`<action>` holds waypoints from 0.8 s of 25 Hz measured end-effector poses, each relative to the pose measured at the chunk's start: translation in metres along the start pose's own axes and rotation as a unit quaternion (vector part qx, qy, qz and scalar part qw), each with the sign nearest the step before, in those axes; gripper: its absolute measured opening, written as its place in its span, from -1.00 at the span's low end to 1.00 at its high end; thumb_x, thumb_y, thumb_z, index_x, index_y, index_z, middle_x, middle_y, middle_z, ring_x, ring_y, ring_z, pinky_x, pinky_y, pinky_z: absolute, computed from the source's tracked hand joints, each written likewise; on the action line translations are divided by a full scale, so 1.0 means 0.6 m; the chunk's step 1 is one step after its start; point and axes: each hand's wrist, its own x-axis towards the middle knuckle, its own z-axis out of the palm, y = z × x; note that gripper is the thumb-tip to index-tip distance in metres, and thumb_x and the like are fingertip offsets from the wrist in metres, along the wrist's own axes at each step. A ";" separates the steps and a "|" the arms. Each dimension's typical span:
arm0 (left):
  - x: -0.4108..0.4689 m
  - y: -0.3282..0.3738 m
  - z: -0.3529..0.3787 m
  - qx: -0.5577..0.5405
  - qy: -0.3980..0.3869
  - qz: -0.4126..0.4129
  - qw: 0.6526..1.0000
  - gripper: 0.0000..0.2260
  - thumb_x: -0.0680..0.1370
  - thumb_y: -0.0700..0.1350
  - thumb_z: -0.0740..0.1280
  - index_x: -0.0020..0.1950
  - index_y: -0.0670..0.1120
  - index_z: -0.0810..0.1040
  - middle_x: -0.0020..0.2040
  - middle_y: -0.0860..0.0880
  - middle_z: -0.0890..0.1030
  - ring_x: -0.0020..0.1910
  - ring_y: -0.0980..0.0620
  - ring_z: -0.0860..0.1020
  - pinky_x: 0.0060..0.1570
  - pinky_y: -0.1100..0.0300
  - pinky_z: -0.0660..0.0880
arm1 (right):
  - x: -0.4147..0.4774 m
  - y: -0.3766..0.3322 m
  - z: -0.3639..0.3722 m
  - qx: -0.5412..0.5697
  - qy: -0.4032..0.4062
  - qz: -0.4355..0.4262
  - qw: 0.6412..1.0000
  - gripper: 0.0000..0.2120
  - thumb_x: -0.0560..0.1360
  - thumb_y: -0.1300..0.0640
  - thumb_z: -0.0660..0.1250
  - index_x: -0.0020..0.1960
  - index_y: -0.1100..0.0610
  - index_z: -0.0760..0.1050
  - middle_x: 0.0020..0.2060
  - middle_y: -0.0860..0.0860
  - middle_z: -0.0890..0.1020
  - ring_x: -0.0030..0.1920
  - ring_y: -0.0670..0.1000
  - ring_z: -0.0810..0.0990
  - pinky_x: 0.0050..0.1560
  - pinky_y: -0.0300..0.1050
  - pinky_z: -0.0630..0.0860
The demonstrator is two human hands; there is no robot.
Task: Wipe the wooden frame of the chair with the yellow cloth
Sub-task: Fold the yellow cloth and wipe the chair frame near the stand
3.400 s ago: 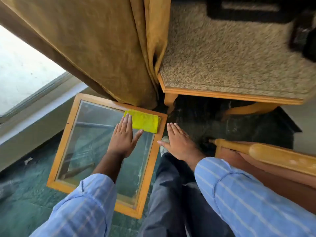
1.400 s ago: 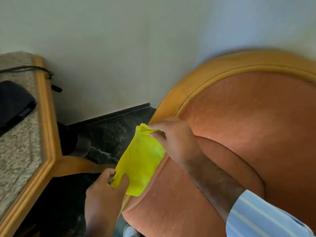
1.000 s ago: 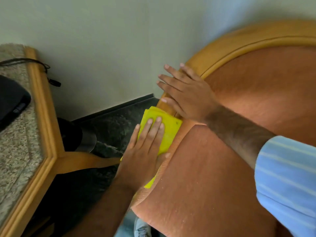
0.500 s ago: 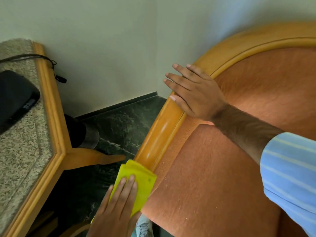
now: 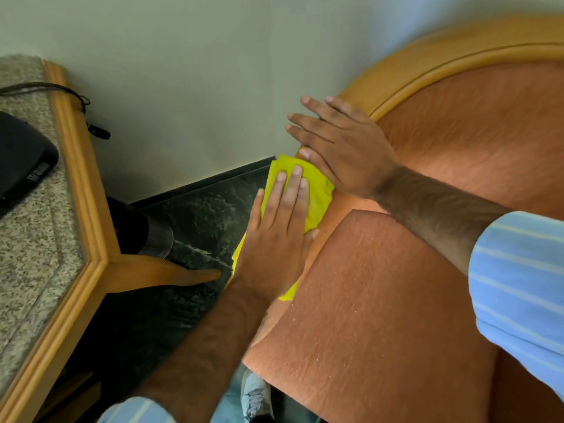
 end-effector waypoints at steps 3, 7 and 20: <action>-0.018 -0.012 0.012 0.002 0.004 0.007 1.000 -0.34 0.73 0.16 0.16 0.69 -0.22 0.14 0.72 -0.19 0.16 0.71 -0.19 0.14 0.60 -0.23 0.28 | 0.003 0.004 0.000 0.020 0.007 0.004 1.000 -0.53 0.75 -0.02 -0.07 0.51 0.12 0.39 0.50 0.05 0.50 0.60 0.14 0.31 0.59 0.16 0.24; -0.165 -0.039 0.005 0.040 -0.093 0.010 0.995 -0.32 0.73 0.16 0.12 0.71 -0.22 0.05 0.73 -0.19 0.04 0.71 -0.20 0.12 0.55 -0.22 0.37 | -0.003 -0.001 0.006 0.014 0.000 0.009 1.000 -0.52 0.75 -0.03 -0.09 0.52 0.12 0.38 0.50 0.06 0.49 0.61 0.14 0.29 0.60 0.16 0.21; -0.061 -0.081 -0.101 -0.309 -0.203 -0.293 0.882 -0.46 0.53 0.11 0.51 0.48 0.03 0.53 0.36 -0.06 0.66 0.37 -0.10 0.61 0.38 -0.14 0.54 | -0.161 -0.490 -0.112 0.721 0.001 0.625 0.300 -0.69 0.47 0.12 0.56 0.11 -0.15 0.56 0.01 -0.26 0.75 0.05 -0.27 0.70 0.05 -0.25 0.64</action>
